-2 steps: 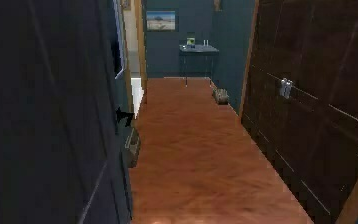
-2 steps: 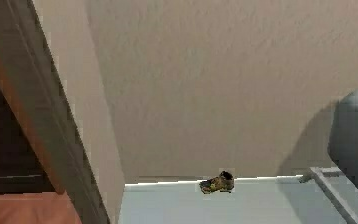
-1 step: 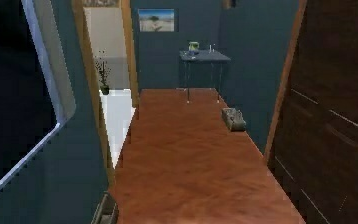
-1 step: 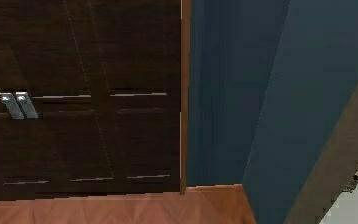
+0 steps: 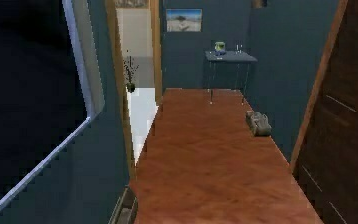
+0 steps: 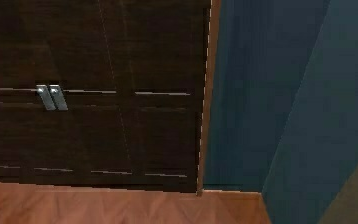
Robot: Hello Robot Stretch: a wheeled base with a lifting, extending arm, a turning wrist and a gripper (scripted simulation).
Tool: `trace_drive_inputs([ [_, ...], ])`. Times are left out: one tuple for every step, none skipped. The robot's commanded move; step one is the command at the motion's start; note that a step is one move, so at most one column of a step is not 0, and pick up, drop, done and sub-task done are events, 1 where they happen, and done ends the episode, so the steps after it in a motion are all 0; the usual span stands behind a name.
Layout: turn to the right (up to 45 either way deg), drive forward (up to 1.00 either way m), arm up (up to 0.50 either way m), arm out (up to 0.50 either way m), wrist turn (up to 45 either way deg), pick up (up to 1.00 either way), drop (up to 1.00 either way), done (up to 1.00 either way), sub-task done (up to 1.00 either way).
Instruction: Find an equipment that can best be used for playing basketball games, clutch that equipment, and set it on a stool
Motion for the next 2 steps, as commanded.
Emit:
trace_drive_inputs([
  [0.0,0.25,0.0,0.0,0.0,0.0,0.0,0.0,0.0],
  [6.0,0.0,0.0,0.0,0.0,0.0,0.0,0.0,0.0],
])
